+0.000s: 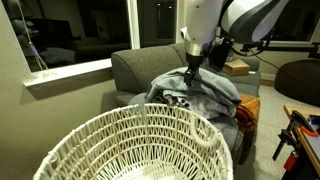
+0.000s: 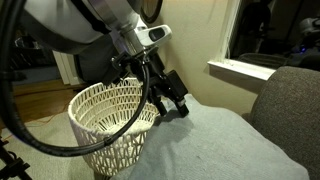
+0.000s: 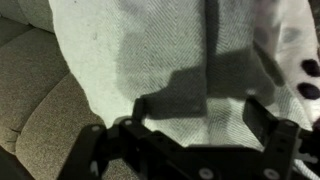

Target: Pick up the grey fabric and place it in the basket.

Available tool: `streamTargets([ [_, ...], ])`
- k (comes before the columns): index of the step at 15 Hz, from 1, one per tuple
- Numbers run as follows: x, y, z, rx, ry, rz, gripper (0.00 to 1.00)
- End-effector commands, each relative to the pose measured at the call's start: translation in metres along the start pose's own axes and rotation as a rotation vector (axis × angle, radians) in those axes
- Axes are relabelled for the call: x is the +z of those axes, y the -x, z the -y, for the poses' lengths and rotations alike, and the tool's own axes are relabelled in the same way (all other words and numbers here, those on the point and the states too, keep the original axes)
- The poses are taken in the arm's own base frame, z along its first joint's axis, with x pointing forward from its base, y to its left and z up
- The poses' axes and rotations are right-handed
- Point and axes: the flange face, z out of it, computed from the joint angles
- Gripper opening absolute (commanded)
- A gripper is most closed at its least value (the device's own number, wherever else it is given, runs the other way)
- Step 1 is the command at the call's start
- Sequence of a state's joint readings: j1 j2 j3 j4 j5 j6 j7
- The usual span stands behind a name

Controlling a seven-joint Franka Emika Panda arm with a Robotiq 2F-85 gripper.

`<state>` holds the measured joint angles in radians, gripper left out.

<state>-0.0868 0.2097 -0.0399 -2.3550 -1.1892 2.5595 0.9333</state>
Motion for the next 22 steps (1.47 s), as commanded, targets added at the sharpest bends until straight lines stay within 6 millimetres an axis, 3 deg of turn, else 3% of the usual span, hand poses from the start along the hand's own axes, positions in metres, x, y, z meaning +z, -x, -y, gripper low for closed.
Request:
streamTargets([
  [1,0.009,-0.006,-0.002,0.021,0.041,-0.005,1.00],
  [6,0.019,-0.010,-0.006,0.033,0.049,0.003,1.00],
  [8,0.022,-0.011,-0.008,0.033,0.053,0.005,0.74],
  [18,0.018,-0.015,-0.013,0.048,0.039,0.005,0.08],
  [22,0.011,-0.016,-0.017,0.061,0.025,0.002,0.00],
])
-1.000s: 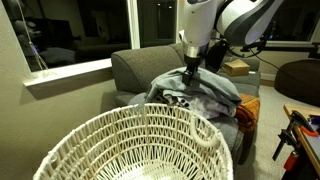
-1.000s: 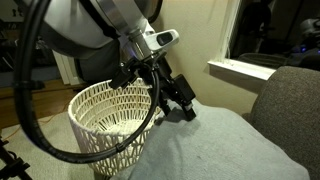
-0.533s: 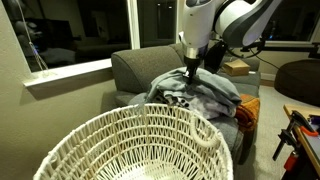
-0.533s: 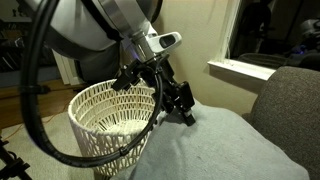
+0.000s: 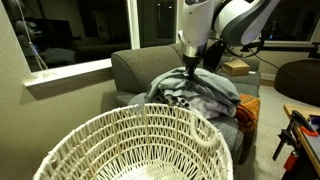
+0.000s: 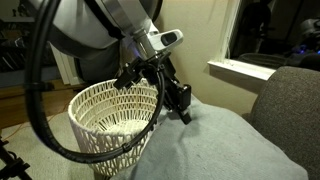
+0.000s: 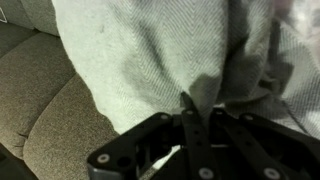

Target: Pick up the grey fabric and place it in the basket.

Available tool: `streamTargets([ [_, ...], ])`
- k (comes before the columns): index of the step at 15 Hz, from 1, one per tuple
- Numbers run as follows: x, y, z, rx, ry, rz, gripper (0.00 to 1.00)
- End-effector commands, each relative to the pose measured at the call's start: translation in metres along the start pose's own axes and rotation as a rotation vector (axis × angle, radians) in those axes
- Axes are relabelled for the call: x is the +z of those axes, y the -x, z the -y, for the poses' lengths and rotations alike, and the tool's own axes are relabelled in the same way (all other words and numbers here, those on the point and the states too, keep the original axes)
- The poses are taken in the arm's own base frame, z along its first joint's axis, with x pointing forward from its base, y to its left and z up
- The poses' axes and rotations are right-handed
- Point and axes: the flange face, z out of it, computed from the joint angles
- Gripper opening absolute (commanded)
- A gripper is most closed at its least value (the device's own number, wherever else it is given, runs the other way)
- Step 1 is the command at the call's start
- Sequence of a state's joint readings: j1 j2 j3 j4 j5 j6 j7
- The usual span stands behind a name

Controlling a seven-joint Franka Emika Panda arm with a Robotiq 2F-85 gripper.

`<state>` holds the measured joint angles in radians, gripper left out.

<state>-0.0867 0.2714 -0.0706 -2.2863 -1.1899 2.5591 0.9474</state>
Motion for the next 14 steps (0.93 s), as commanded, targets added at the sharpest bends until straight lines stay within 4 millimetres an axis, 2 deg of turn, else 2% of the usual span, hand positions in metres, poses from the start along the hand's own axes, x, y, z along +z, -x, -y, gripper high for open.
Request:
streamTargets([
  [1,-0.011,-0.001,-0.009,0.025,0.002,-0.007,0.02],
  [5,-0.031,-0.001,-0.017,0.042,-0.029,-0.010,0.03],
  [10,-0.079,0.001,-0.032,0.044,-0.068,-0.032,0.03],
  [14,-0.116,0.005,-0.034,0.012,-0.124,-0.036,0.03],
])
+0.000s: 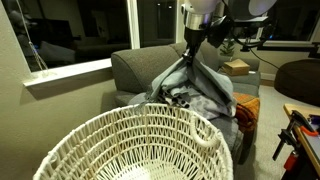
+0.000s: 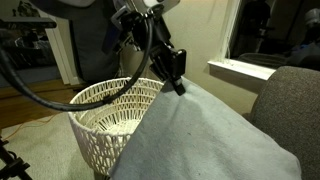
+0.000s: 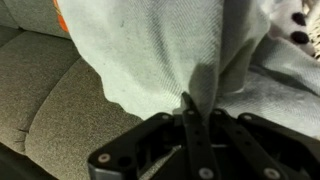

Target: Pick up the grey fabric and place it in the basket.

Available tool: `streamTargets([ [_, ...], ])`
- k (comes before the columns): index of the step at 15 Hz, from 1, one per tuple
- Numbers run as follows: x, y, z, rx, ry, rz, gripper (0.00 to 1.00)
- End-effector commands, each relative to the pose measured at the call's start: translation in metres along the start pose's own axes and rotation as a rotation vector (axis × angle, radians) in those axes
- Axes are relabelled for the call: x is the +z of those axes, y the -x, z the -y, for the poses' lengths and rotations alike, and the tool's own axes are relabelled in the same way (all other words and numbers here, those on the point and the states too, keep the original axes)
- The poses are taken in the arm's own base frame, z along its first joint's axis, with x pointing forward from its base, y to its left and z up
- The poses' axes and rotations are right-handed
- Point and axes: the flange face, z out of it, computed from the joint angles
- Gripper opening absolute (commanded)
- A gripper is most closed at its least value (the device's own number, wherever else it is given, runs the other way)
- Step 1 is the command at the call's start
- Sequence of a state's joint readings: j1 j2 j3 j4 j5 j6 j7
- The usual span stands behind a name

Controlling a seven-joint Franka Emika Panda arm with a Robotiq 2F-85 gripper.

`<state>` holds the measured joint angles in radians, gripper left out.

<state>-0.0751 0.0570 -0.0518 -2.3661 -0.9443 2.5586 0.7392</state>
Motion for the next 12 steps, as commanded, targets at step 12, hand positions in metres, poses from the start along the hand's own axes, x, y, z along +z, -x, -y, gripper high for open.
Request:
streamTargets([
  [12,-0.140,-0.002,0.053,-0.176,-0.115,-0.025,0.03],
])
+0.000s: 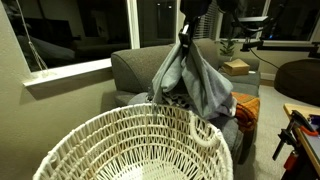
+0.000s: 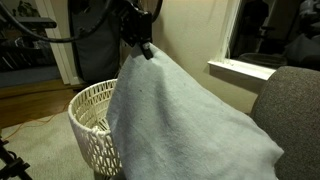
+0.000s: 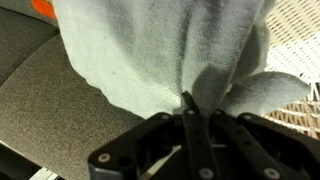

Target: Pick up the grey fabric and place it in the basket.

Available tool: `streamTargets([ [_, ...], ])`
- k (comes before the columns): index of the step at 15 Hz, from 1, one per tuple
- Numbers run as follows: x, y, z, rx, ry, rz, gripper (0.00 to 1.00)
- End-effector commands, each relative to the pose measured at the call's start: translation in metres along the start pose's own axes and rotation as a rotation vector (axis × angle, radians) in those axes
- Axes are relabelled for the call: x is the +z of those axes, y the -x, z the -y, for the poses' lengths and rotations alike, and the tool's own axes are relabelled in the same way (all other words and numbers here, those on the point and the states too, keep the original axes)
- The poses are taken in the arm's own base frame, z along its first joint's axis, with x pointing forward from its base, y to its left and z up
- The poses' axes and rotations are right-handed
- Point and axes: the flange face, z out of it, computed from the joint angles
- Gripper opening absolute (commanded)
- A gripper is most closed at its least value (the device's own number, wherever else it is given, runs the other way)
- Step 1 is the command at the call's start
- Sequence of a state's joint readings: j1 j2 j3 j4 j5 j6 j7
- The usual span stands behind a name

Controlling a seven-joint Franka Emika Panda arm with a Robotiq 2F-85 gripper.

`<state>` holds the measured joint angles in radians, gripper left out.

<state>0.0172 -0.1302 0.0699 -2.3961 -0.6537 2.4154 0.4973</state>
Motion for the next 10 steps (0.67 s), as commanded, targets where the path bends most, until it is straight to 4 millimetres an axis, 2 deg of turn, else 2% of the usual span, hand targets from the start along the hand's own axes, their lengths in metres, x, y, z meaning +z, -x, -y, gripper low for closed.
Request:
streamTargets([
  [1,-0.035,-0.005,0.017,-0.067,-0.019,-0.009,0.03],
  [10,-0.086,-0.028,0.059,-0.240,-0.144,-0.016,0.03],
])
